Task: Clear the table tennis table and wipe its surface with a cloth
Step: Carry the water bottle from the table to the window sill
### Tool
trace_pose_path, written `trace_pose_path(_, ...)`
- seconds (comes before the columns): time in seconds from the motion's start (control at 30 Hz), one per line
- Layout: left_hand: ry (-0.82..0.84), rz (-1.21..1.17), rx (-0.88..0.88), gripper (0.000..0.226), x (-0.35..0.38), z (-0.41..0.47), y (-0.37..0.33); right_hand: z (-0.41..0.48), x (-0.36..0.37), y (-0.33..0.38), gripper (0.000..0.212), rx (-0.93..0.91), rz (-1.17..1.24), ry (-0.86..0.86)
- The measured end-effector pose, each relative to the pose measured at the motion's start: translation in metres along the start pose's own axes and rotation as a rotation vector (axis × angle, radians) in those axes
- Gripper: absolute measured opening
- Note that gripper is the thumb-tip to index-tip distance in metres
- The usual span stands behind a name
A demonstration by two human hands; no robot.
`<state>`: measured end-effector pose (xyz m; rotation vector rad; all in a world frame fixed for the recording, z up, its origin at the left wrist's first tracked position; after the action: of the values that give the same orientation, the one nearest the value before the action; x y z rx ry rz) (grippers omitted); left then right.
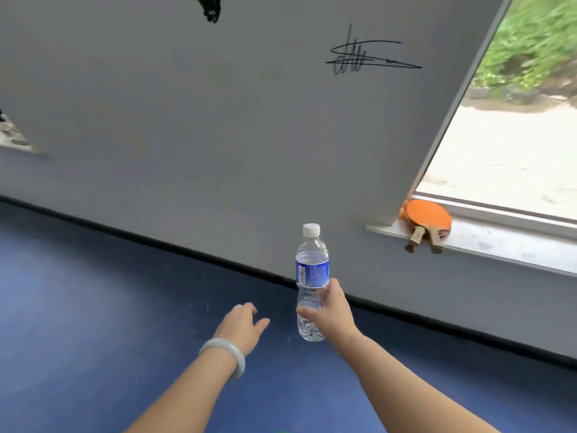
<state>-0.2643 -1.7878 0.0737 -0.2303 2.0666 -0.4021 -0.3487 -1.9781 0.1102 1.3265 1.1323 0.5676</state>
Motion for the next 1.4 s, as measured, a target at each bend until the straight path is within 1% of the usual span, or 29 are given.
trace_pose_path(0.13,0.095,0.107,0.164,0.044,0.031,0.041,-0.088,0.022,-0.079,-0.025,0.049,0.079,-0.004,-0.2)
trace_pose_path(0.27,0.186,0.158,0.291,0.043,0.065,0.059,-0.179,0.03,-0.156,-0.053,0.051,0.159,0.0,-0.369)
trace_pose_path(0.43,0.255,0.237,0.436,0.041,0.105,0.061,-0.285,0.032,-0.24,-0.084,0.049,0.228,0.038,-0.523)
trace_pose_path(0.53,0.261,0.242,0.463,0.041,0.126,0.069,-0.344,0.044,-0.289,-0.103,0.049,0.241,0.036,-0.558)
trace_pose_path(0.73,0.225,0.191,0.413,0.042,0.15,0.085,-0.445,0.089,-0.391,-0.133,0.052,0.232,0.04,-0.558)
trace_pose_path(0.83,0.19,0.155,0.38,0.036,0.154,0.094,-0.482,0.119,-0.43,-0.145,0.053,0.222,0.029,-0.524)
trace_pose_path(0.9,0.179,0.129,0.355,0.032,0.155,0.1,-0.5,0.141,-0.448,-0.153,0.052,0.222,0.062,-0.509)
trace_pose_path(1.0,0.192,0.139,0.312,0.034,0.162,0.11,-0.517,0.169,-0.46,-0.163,0.047,0.263,0.087,-0.456)
trace_pose_path(1.13,0.201,0.174,0.296,0.024,0.171,0.14,-0.548,0.212,-0.479,-0.17,0.045,0.274,0.085,-0.412)
trace_pose_path(1.23,0.219,0.161,0.309,0.032,0.18,0.168,-0.574,0.238,-0.496,-0.181,0.046,0.334,0.095,-0.421)
trace_pose_path(1.3,0.221,0.144,0.297,0.041,0.183,0.185,-0.589,0.258,-0.51,-0.184,0.048,0.361,0.058,-0.4)
trace_pose_path(1.4,0.227,0.139,0.268,0.051,0.188,0.205,-0.605,0.292,-0.53,-0.19,0.05,0.353,-0.002,-0.374)
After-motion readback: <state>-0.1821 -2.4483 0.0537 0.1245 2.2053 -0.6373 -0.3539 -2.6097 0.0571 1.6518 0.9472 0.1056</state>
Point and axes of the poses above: each hand's wrist, its own z-axis towards the middle knuckle, its own x-axis out of the palm, y = z × x, the point moved 6 cm from there along z, towards the middle knuckle, and after that the axes turned 10 degrees about -x, right-handed, at the moved point
